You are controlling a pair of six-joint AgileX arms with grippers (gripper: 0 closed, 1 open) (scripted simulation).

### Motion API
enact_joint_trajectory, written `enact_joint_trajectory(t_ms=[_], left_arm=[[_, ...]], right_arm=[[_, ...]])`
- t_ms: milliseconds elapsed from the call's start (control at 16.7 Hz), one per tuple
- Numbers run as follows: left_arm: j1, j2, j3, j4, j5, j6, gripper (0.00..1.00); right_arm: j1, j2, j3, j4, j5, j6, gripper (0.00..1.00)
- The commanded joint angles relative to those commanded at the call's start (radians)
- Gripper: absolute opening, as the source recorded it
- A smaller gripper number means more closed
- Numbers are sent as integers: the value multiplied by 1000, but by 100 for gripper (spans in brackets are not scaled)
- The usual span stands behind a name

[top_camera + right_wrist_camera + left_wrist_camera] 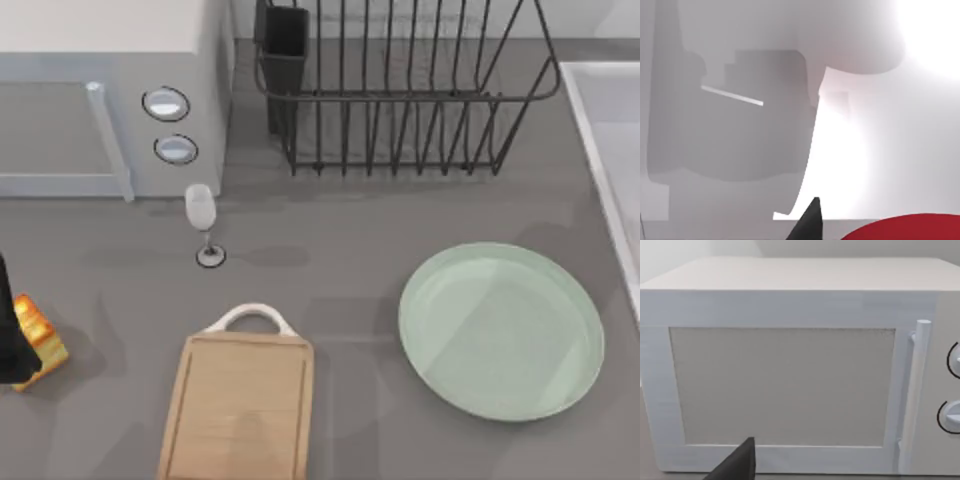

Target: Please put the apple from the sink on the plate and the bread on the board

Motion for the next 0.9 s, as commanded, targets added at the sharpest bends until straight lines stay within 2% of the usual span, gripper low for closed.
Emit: enact_joint_trajectory(t_ms=[360,900], left_arm=[[0,0,0,0,0,0,100],[0,0,0,0,0,0,100]], right_arm=[[88,-71,20,-28,4,87,0],[456,-241,-52,-152,10,449,0]])
